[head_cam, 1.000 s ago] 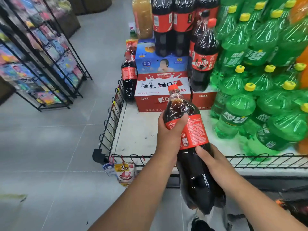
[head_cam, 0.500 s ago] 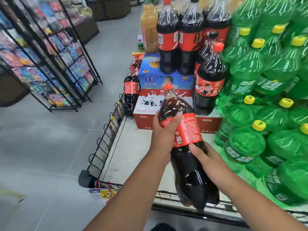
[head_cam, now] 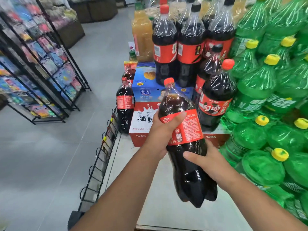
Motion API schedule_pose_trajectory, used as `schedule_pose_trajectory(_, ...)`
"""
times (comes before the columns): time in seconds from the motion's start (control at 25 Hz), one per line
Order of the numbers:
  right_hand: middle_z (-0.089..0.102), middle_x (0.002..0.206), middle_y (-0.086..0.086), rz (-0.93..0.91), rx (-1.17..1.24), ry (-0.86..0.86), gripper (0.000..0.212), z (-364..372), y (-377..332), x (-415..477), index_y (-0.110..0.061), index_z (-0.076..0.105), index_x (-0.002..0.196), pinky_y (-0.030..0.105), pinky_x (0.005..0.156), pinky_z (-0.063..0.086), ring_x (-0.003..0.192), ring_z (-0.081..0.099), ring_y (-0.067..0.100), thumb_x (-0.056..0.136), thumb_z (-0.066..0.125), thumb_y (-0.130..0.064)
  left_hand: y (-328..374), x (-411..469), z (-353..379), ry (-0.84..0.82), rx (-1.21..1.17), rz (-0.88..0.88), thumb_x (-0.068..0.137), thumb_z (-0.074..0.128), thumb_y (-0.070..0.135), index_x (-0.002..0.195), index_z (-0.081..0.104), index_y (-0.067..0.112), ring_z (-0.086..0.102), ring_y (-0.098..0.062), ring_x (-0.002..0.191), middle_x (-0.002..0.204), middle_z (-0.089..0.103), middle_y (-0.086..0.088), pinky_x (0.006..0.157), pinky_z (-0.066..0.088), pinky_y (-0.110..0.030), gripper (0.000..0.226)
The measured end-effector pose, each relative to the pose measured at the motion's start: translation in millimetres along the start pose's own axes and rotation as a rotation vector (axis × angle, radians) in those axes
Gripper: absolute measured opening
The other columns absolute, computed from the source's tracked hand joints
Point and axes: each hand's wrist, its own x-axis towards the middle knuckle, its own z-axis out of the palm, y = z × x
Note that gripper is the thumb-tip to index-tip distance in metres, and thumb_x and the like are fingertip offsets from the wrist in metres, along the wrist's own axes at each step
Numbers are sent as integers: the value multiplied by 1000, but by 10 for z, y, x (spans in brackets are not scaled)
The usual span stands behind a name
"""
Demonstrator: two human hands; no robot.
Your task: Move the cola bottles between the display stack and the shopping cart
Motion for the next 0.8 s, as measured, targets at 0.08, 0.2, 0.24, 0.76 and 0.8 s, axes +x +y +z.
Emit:
schedule_pose_trajectory(0.08, 74, 106, -10, -18, 15, 11, 91, 55, -35, 141, -26, 55, 123, 22, 79, 53, 95, 71, 6, 42, 84, -53, 86, 175, -36, -33, 13, 2, 70, 93, 27, 135, 51, 25, 76, -24, 99, 114, 76, -5, 90, 61, -46, 77)
schedule_pose_trajectory(0.2, 73, 112, -7, -34, 45, 6, 89, 124, -99, 345, -24, 54, 127, 29, 88, 54, 103, 69, 10, 47, 85, -47, 171, 398, -65, -49, 3, 36, 77, 87, 15, 133, 53, 25, 77, -25, 95, 110, 77, -7, 80, 63, -43, 66)
schedule_pose_trajectory(0.24, 72, 115, -5, -37, 56, 3, 90, 138, -117, 416, -23, 53, 129, 34, 93, 53, 107, 68, 13, 49, 86, -46, 209, 466, -73, -47, -2, 47, 75, 89, 14, 133, 53, 26, 77, -25, 94, 110, 77, -7, 78, 63, -43, 69)
schedule_pose_trajectory(0.76, 60, 110, -19, -51, 28, 247, 85, 301, -238, 895, -20, 42, 131, -1, 71, 42, 87, 57, -24, 63, 88, 4, 362, 936, 13, -91, 301, 497, 52, 99, 25, 150, 37, 24, 62, 1, 118, 133, 61, 16, 101, 53, -27, 116)
schedule_pose_trajectory(0.8, 58, 108, -21, -41, -1, 265, 86, 301, -216, 935, -23, 41, 128, -3, 69, 40, 84, 54, -28, 61, 89, 1, 344, 982, 19, -90, 314, 529, 49, 97, 33, 150, 37, 23, 61, -3, 122, 137, 59, 12, 105, 51, -33, 118)
